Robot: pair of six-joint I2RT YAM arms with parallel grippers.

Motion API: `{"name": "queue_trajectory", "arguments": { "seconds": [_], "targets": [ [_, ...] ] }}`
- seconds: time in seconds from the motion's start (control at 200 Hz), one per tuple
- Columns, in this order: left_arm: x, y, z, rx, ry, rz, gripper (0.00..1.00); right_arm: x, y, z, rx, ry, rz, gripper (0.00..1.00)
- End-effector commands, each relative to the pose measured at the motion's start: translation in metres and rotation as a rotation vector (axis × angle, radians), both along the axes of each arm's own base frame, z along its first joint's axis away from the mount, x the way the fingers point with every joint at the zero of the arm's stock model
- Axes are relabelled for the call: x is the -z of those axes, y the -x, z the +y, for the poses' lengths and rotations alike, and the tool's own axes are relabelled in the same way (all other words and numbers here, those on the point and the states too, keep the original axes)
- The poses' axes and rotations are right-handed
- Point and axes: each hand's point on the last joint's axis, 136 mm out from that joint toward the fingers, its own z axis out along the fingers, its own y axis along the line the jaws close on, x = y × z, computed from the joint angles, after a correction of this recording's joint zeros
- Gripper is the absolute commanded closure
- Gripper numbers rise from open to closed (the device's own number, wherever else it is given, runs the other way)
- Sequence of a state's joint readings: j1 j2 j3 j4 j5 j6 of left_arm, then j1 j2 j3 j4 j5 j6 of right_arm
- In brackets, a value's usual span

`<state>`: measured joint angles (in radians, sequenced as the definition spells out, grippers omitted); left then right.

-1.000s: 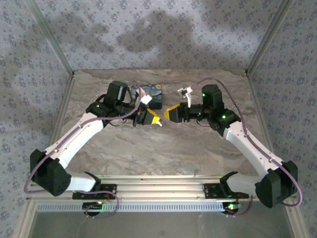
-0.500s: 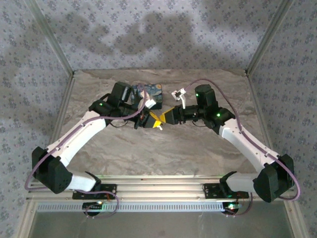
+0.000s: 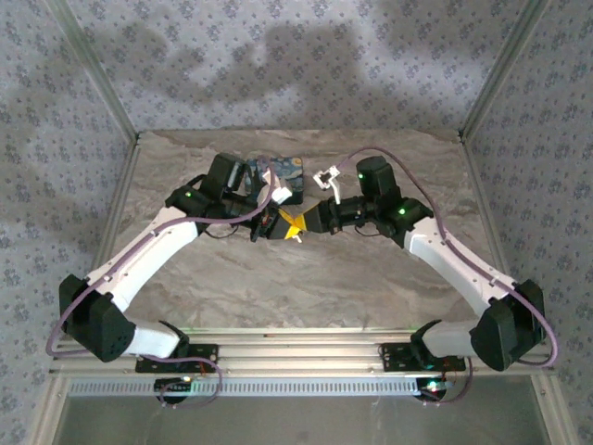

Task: Unlock the padlock with the key

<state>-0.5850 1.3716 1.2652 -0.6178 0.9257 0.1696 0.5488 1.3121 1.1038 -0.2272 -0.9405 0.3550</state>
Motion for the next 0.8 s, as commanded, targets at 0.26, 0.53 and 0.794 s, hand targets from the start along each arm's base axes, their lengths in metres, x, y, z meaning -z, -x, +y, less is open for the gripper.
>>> {"name": "queue_trajectory", "arguments": {
  "seconds": [0.26, 0.53, 0.794],
  "targets": [
    [-0.011, -0.004, 0.0, -0.016, 0.001, -0.048, 1.0, 0.002, 0.003, 0.0, -0.017, 0.024, 0.004, 1.0],
    [-0.012, -0.049, 0.028, -0.353, 0.05, -0.007, 0.58, -0.011, -0.021, -0.025, 0.189, 0.121, -0.243, 1.0],
    [-0.04, -0.05, 0.04, -0.454, 0.405, 0.086, 0.47, -0.05, -0.013, -0.023, 0.206, 0.005, -0.439, 1.0]
  ]
}}
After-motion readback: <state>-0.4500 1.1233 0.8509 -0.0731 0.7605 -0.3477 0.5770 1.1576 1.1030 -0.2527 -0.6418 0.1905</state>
